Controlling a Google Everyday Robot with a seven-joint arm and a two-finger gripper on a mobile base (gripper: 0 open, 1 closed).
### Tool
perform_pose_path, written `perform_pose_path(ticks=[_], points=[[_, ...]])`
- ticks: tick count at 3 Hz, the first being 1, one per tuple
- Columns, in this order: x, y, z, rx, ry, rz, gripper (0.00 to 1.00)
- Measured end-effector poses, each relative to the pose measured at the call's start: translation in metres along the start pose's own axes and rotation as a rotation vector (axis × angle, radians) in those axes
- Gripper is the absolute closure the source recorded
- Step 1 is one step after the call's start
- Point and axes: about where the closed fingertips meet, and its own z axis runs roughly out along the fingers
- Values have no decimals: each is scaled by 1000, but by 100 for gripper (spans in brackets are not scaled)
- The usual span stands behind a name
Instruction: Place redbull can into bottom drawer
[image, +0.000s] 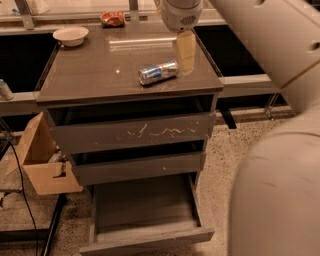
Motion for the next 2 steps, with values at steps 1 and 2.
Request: perform_pose_path(ticks=[1,2], points=[[-6,-19,23,-21,-1,-49,0],[-7,-32,51,-59,9,-76,0]])
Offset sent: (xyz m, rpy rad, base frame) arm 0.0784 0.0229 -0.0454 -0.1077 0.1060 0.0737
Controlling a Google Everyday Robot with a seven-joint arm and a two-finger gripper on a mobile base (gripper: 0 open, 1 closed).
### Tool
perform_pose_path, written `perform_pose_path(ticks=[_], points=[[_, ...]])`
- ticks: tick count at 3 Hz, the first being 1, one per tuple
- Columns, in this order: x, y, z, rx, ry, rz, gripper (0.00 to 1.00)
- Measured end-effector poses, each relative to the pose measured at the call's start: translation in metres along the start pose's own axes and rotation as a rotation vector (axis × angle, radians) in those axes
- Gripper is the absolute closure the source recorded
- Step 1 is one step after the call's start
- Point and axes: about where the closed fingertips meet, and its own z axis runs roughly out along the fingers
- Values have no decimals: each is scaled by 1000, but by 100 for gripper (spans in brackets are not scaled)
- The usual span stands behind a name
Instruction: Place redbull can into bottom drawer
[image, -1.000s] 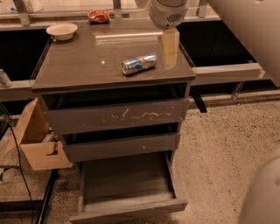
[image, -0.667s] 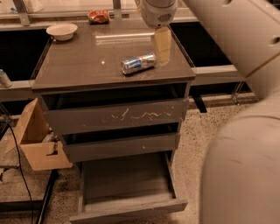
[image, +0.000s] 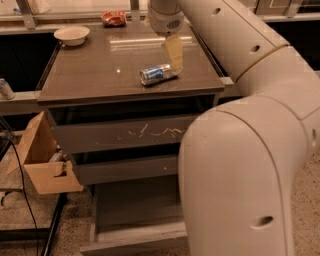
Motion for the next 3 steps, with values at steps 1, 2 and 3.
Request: perform_pose_path(ticks=[1,2,3], points=[[2,-10,26,-39,20,-23,0],[4,-16,45,-66,32,-33,0],[4,-18,67,-101,39,-51,0]])
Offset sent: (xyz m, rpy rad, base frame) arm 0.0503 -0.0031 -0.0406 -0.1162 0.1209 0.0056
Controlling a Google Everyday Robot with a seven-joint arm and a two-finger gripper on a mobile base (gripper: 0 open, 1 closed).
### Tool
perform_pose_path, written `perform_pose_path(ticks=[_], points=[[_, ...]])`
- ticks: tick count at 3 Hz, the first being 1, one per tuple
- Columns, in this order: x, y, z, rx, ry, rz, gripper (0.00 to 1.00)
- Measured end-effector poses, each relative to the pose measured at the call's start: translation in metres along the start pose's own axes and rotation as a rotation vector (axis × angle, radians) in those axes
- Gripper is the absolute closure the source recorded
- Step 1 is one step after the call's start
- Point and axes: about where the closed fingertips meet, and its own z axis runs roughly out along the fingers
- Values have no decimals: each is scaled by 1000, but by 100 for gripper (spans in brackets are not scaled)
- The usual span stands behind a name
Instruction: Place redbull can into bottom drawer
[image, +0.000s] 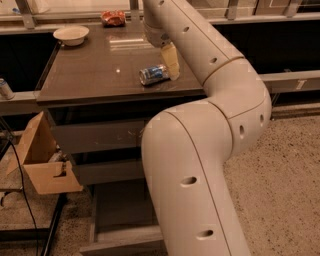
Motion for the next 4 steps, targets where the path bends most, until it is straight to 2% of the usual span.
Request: perform_pose_path(ticks=[2,3,4], points=[[-2,-1,21,-28,-14,-9,0],[-2,2,27,-30,-60,9,0],[-2,6,27,-13,-143,43,0]])
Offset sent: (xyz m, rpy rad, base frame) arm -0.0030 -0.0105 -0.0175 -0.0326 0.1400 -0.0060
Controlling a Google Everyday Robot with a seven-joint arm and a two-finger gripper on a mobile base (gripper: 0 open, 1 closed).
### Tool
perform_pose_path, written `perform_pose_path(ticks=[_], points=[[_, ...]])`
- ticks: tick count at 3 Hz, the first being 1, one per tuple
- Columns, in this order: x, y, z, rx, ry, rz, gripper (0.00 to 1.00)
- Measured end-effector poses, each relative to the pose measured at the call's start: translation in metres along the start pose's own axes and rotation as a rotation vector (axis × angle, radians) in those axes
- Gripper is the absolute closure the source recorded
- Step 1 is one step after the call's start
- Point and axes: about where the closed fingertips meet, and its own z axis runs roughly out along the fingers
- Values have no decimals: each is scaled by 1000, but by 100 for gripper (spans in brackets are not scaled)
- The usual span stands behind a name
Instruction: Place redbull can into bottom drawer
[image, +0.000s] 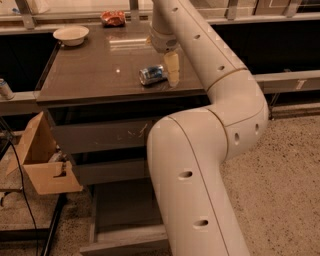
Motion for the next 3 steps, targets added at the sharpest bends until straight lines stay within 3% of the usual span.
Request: perform_pose_path(ticks=[2,3], points=[[-15,-1,-24,88,-227,60,0],[-28,-1,-30,106,-336,79,0]])
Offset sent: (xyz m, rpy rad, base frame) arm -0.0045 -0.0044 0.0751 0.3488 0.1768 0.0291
